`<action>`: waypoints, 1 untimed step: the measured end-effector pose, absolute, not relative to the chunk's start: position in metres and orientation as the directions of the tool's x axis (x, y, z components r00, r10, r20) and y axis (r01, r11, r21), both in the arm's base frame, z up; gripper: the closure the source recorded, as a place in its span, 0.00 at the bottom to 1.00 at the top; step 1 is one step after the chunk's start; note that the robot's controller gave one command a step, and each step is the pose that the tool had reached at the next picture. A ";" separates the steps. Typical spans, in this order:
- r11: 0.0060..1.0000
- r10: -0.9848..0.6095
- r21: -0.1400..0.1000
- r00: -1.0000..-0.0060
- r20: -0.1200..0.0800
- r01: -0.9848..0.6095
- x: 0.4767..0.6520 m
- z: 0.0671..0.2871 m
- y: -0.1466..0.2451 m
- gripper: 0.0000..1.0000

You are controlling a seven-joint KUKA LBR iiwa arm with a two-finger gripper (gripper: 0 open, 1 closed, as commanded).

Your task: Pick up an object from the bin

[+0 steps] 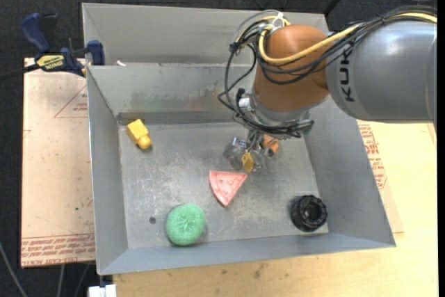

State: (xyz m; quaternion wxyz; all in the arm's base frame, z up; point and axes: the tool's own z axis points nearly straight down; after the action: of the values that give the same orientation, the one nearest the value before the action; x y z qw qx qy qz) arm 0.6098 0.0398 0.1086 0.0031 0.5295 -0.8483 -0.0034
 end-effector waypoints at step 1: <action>0.439 -0.898 0.002 -0.439 -0.001 -0.898 0.612 0.132 0.040 1.00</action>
Offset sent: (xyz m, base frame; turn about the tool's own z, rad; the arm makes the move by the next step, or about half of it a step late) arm 0.0001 -0.0001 0.0683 0.0000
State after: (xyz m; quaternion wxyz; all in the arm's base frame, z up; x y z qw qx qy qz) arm 0.6117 0.0398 0.1316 -0.0001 0.5295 -0.8483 -0.0013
